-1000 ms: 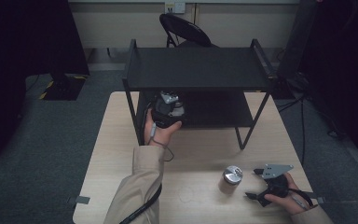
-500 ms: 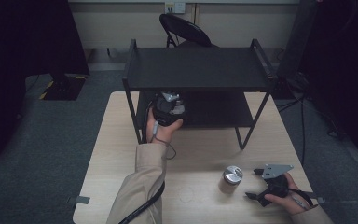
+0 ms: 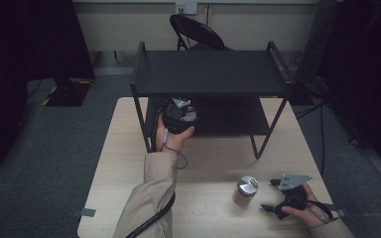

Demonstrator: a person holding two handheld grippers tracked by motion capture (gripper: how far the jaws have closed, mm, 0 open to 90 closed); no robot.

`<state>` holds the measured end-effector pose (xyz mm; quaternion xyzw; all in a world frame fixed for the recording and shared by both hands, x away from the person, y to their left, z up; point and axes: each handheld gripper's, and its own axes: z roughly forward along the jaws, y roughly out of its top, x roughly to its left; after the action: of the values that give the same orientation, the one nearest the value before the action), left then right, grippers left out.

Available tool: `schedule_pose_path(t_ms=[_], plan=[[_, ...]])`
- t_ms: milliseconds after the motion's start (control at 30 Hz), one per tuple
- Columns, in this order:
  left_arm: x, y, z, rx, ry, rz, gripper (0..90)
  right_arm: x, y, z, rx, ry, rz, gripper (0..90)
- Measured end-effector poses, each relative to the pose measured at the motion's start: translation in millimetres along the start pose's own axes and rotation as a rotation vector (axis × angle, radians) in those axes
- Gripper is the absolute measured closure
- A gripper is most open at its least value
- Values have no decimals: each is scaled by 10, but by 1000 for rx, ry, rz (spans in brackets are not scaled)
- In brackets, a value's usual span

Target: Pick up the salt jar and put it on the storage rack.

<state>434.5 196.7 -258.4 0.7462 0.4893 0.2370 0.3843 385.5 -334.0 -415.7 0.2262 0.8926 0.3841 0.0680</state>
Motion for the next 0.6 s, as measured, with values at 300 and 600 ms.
schedule_pose_path(t_ms=[300, 600], plan=[[3, -40, -52, -4, 7, 4, 237, 0, 0, 0, 0, 0, 0, 0], [44, -95, -154, -5, -27, -33, 91, 1, 0, 0, 0, 0, 0, 0]])
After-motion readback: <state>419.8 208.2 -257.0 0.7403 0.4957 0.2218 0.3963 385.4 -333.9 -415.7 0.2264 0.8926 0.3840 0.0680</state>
